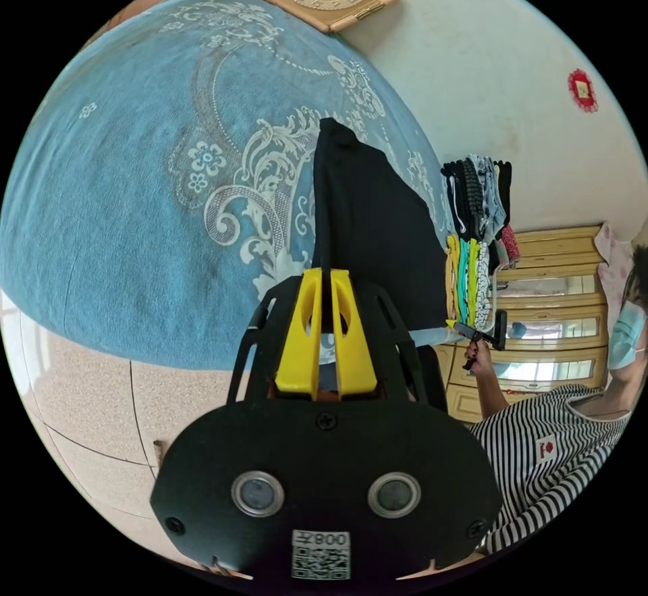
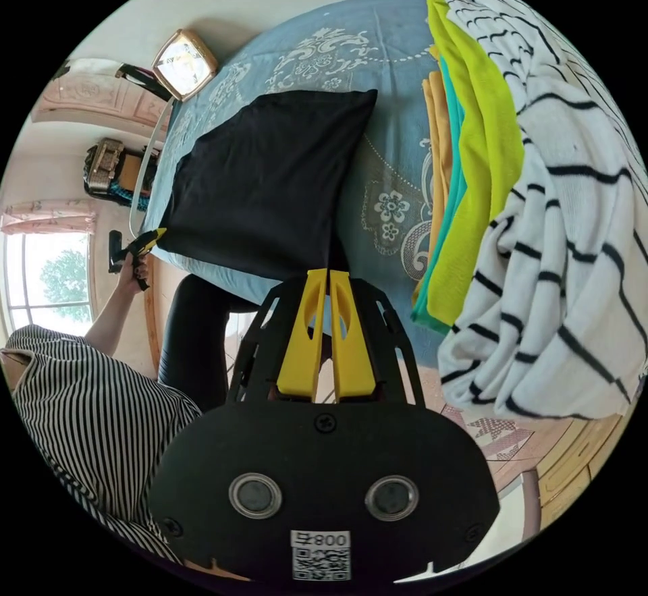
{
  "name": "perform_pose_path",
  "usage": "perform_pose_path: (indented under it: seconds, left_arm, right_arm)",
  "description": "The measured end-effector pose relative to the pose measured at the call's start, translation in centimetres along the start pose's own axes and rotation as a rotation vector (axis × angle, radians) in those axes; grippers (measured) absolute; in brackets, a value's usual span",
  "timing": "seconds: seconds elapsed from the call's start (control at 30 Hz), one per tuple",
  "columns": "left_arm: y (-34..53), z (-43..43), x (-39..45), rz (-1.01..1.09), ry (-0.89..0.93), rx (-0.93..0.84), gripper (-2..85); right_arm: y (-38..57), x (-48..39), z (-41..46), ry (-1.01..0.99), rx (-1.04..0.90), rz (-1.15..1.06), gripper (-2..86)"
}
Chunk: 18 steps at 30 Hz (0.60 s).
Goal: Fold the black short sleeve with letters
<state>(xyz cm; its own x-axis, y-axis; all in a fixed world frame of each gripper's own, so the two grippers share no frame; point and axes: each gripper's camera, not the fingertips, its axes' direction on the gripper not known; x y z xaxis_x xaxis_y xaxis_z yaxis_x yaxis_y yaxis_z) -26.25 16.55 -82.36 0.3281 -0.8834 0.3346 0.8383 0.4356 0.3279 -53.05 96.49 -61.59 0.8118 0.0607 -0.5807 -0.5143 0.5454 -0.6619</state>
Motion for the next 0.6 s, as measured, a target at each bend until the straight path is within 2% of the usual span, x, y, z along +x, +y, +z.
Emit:
perform_pose_path:
  seconds: [0.37,0.53,0.6]
  left_arm:
    - [2.0,1.8,-1.6,-0.047,0.023,0.007,2.7]
    - [3.3,2.2,-1.8,-0.060,0.015,0.024,2.7]
    - [3.9,2.6,-1.8,-0.060,0.002,0.026,2.5]
  right_arm:
    - [1.0,-4.8,1.0,0.093,-0.022,-0.014,0.4]
    - [2.6,-7.7,-0.6,0.113,0.032,0.017,0.2]
    - [3.6,-9.3,-1.8,0.178,0.066,0.048,0.1]
